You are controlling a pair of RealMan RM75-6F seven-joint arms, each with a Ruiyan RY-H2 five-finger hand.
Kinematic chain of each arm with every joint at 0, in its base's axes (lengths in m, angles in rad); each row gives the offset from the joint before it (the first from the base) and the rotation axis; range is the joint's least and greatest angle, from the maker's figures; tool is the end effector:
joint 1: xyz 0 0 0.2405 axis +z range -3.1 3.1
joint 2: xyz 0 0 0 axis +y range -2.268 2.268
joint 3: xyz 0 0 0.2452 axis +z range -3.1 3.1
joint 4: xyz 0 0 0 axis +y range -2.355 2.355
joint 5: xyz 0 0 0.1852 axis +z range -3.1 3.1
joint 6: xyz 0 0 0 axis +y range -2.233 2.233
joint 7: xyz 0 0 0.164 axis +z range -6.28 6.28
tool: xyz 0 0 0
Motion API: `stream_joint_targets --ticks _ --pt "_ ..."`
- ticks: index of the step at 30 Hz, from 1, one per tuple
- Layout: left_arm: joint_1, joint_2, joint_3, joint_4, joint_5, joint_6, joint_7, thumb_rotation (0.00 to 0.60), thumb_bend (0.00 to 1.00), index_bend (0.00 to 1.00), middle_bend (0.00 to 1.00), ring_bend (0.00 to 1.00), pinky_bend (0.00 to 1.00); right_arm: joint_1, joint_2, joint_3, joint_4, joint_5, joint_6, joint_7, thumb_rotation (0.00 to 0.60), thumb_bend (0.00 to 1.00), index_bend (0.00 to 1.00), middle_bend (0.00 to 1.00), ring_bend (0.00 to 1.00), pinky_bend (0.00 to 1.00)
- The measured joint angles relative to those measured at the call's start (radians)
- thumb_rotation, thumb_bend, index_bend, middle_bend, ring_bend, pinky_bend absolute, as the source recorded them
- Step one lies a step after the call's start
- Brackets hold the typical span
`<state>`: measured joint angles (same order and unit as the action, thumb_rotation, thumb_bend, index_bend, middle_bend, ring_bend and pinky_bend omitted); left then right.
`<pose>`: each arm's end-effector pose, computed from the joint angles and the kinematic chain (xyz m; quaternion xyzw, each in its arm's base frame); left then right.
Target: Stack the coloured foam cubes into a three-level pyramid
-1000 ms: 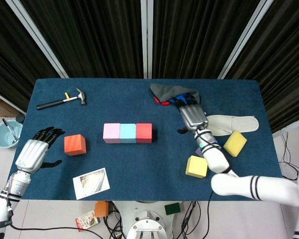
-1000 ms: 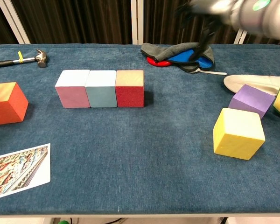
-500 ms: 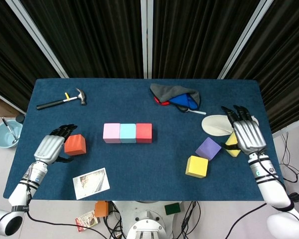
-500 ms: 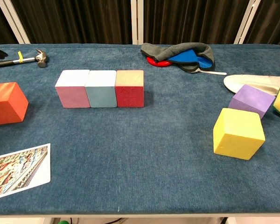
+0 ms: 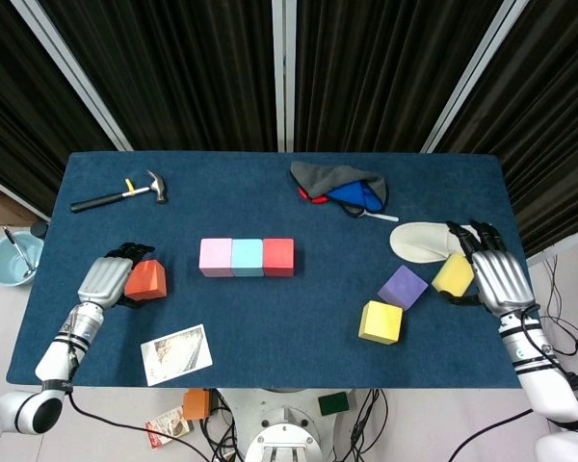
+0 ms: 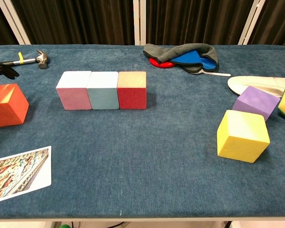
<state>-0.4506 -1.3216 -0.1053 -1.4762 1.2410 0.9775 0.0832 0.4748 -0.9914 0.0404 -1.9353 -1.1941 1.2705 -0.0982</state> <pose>-0.2638 0.3014 0.0697 -0.6805 -0.4620 -0.3122 0.4753 -0.2030 -0.2788 0.1638 0.6325 -0.4381 0.3999 0.4982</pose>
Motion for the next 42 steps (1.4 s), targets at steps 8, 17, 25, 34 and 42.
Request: stream_joint_targets --ticks 8,17,25,34,42 --pt "-0.007 0.008 -0.007 0.009 -0.003 0.023 0.015 0.600 0.14 0.45 0.47 0.38 0.42 -0.020 -0.014 0.023 0.017 -0.007 -0.019 0.023 0.600 0.03 0.09 0.15 0.02 0.00" --pt "-0.031 0.145 -0.064 -0.168 0.009 0.050 0.012 0.600 0.14 0.44 0.46 0.38 0.43 -0.042 0.011 0.056 -0.008 -0.019 -0.007 0.032 0.600 0.03 0.09 0.15 0.02 0.00" --pt "-0.155 0.204 -0.148 -0.282 -0.122 -0.028 0.115 0.600 0.14 0.44 0.46 0.38 0.43 -0.077 0.046 0.071 -0.037 -0.027 0.012 0.038 0.600 0.03 0.09 0.15 0.02 0.00" --pt "-0.347 0.155 -0.195 -0.305 -0.464 -0.079 0.319 0.600 0.14 0.43 0.46 0.38 0.42 -0.108 0.067 0.079 -0.046 -0.033 0.018 0.050 0.600 0.03 0.09 0.15 0.02 0.00" --pt "-0.431 0.086 -0.159 -0.319 -0.523 -0.041 0.413 0.600 0.14 0.43 0.46 0.38 0.42 -0.112 0.063 0.086 -0.034 -0.036 -0.005 0.057 0.600 0.03 0.09 0.15 0.02 0.00"
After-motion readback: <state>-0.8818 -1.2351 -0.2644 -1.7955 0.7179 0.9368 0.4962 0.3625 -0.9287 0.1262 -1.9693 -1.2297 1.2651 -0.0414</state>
